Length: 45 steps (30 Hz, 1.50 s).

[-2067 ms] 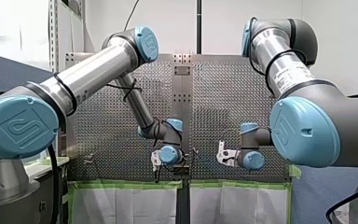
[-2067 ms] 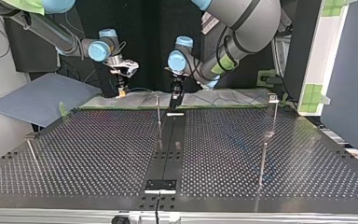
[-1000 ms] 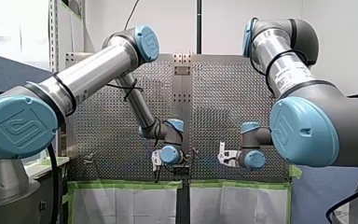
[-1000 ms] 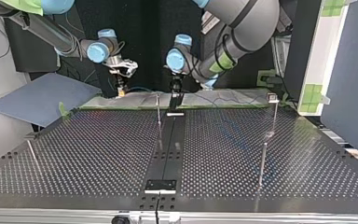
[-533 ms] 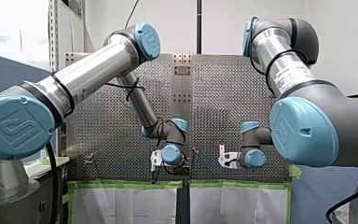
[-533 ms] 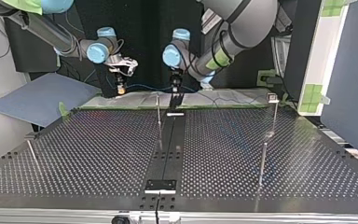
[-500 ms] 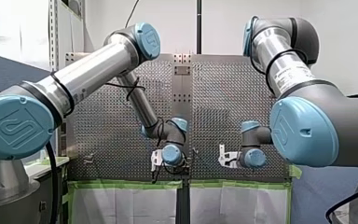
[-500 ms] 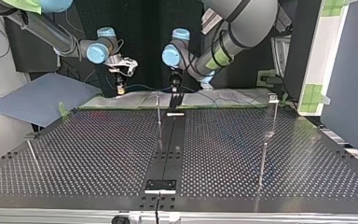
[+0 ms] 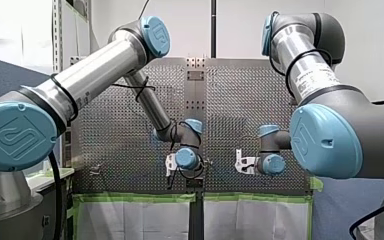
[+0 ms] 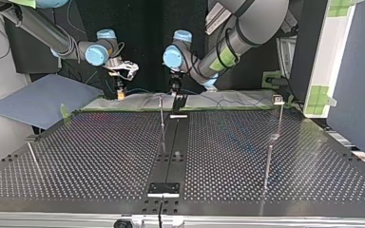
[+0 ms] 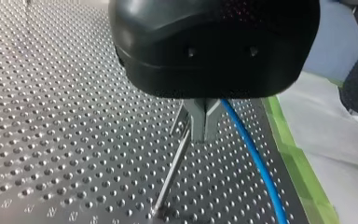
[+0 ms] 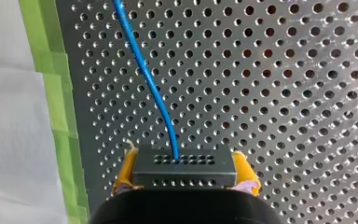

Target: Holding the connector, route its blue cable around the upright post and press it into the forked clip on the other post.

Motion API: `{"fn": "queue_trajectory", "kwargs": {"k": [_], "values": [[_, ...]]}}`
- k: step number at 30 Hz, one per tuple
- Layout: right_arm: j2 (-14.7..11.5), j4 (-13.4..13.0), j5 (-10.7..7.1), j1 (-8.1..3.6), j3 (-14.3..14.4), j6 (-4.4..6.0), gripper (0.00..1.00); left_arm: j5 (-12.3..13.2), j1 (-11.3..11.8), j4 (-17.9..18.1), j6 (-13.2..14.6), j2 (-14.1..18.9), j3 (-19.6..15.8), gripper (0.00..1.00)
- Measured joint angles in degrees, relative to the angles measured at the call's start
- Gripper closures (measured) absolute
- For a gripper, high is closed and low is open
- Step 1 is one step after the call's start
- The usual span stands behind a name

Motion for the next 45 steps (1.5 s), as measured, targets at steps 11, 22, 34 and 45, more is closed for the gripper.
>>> {"fn": "queue_trajectory", "kwargs": {"k": [11,22,34,45], "values": [[0.1,-0.3,-0.16,-0.01,0.0,0.52,1.0,1.2,0.3,1.6,-1.5,0.0,-1.2,0.96],[0.1,-1.3,-0.24,-0.01,0.0,0.87,1.0,3.1,1.6,4.9,-2.2,-0.6,-2.9,0.94],[0.1,-2.4,-0.25,-0.21,0.0,1.51,1.0,4.2,2.6,4.2,-2.7,-4.6,0.6,0.94],[0.2,-2.6,-0.07,-0.76,0.0,1.75,1.0,4.8,3.3,0.1,-2.9,-5.1,6.0,0.94]]}}
